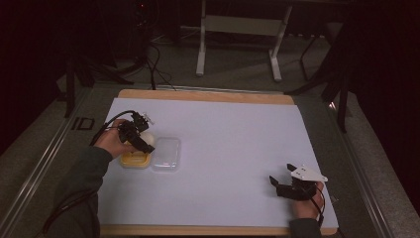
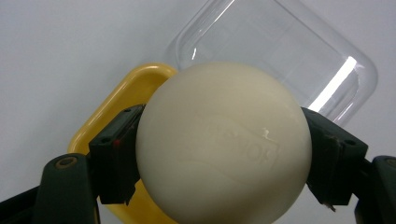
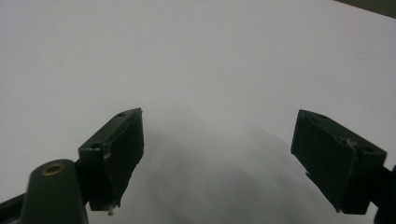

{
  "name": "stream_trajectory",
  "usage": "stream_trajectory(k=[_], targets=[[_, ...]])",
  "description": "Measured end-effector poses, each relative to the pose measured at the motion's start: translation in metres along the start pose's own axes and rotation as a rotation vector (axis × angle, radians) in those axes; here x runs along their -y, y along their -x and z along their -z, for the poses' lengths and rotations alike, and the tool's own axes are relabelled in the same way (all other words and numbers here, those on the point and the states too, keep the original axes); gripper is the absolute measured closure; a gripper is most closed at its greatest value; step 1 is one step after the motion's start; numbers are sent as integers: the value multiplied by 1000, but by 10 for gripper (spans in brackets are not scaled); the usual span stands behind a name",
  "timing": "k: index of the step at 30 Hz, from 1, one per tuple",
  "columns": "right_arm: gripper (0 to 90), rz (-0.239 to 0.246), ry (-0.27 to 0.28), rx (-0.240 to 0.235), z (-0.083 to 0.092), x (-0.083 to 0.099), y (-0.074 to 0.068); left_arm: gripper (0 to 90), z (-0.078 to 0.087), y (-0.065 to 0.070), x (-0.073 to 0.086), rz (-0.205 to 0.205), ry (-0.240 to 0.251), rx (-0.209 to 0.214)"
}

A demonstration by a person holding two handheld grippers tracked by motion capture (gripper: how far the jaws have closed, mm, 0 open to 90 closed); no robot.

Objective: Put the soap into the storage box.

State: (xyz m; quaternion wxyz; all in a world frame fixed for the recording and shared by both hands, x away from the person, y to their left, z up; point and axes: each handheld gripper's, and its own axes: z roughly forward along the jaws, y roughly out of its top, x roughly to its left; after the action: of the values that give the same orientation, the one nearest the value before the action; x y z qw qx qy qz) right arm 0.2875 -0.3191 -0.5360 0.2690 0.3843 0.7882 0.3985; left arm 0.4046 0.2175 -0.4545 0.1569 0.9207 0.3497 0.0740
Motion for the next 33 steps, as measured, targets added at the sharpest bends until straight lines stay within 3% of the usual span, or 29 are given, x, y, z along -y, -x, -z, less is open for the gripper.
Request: stream_trajectory(k=[33], targets=[[170,5,-5,3,0,0,-1,240,-15,-9,19,32,-75,-26]])
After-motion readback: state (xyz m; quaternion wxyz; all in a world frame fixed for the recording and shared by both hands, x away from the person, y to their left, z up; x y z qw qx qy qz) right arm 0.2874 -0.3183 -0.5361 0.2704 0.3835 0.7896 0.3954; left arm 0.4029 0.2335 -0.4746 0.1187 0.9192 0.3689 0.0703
